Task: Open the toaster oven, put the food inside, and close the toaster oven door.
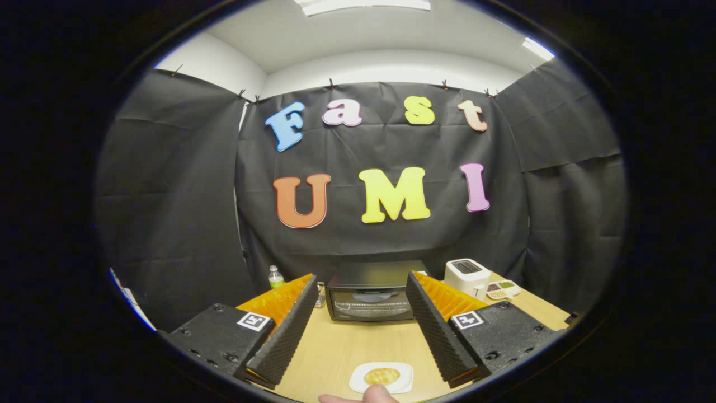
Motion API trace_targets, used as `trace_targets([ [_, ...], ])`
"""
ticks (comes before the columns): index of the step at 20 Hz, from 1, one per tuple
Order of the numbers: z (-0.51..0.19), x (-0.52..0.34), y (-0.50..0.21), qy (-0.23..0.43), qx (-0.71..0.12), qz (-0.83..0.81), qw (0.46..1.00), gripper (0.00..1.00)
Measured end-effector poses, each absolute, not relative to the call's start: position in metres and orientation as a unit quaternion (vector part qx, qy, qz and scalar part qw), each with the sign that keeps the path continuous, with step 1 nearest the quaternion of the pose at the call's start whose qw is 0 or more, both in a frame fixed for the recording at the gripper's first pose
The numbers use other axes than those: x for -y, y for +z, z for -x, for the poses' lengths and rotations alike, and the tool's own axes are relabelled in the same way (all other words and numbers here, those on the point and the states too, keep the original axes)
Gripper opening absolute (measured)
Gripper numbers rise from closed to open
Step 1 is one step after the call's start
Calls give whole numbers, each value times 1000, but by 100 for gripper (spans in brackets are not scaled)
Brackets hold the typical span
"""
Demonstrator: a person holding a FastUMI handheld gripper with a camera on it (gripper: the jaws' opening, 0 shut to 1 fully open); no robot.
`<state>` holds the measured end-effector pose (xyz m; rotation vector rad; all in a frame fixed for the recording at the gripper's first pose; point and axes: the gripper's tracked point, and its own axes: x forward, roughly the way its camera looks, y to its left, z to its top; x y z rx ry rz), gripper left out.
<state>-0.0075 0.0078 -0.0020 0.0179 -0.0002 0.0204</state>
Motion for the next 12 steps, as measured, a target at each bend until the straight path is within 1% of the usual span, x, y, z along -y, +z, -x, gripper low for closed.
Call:
trace_targets([
  [6, -2, -5, 15, 4, 35, 3, 999, 100],
  [8, -12, -14, 17, 19, 41, 9, 999, 100],
  [10, -26, -32, 13, 52, 44, 16, 998, 100],
  [12, -43, -30, 4, 59, 47, 25, 997, 100],
])
